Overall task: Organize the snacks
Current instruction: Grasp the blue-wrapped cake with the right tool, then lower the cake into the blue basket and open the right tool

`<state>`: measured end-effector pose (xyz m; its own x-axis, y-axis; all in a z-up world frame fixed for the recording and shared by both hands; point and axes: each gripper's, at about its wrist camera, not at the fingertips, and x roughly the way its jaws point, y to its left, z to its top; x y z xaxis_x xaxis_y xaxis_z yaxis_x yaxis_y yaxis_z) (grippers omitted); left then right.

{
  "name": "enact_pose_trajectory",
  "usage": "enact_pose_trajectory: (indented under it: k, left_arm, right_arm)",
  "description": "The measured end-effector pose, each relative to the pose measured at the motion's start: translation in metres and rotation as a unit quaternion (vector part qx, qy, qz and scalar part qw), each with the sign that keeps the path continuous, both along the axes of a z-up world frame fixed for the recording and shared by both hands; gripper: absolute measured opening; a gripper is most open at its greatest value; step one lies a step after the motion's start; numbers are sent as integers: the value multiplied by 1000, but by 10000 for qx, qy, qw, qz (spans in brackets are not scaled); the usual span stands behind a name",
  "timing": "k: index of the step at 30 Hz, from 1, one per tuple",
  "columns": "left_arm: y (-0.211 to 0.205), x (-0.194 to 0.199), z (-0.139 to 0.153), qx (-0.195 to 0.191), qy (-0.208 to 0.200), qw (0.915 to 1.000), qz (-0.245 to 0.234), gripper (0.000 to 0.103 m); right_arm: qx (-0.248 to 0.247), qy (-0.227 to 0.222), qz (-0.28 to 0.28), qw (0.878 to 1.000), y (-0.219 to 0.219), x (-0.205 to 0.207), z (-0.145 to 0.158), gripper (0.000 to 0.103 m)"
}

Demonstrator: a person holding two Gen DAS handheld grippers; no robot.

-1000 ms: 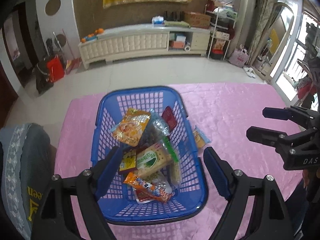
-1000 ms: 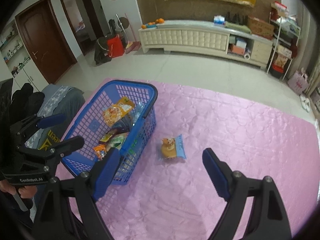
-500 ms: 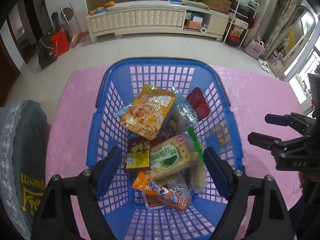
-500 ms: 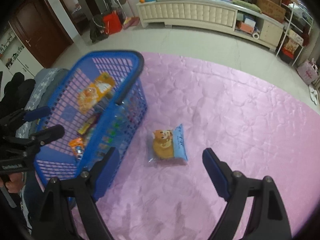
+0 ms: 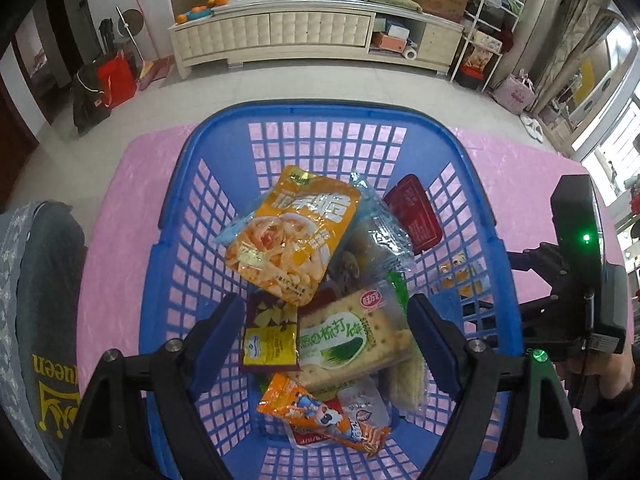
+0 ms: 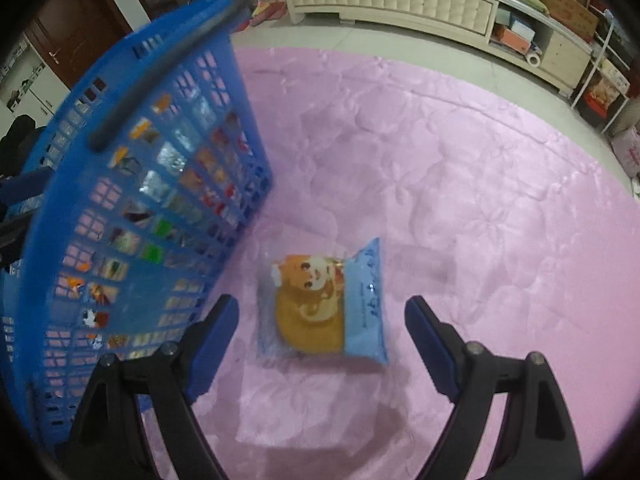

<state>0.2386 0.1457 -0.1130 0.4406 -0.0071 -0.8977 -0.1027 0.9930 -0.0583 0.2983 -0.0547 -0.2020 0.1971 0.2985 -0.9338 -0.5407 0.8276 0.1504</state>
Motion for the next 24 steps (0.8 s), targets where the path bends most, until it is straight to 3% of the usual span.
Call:
enact_pose_trajectory:
  k: [5, 7, 10, 12, 24]
  left_arm:
    - [1, 1, 1, -86, -52, 9999, 110, 82]
    - [1, 0, -1, -42, 1, 9999, 116, 82]
    - [0, -4, -2, -38, 0, 9999, 102, 82]
    - [-1, -11, 4, -157, -85, 9998, 88, 82]
    - [-20, -64, 58, -105, -628, 9980, -52, 82]
  right_arm:
    - [58, -4, 95, 9999, 0, 2, -5, 88]
    - [60, -7, 148, 9999, -2, 2, -10, 69]
    - [26, -195, 232, 9995, -2, -6, -5, 61]
    - [46, -202, 235, 9995, -4, -12, 0, 61]
    - [241, -916, 97, 9955, -22, -61, 96, 60]
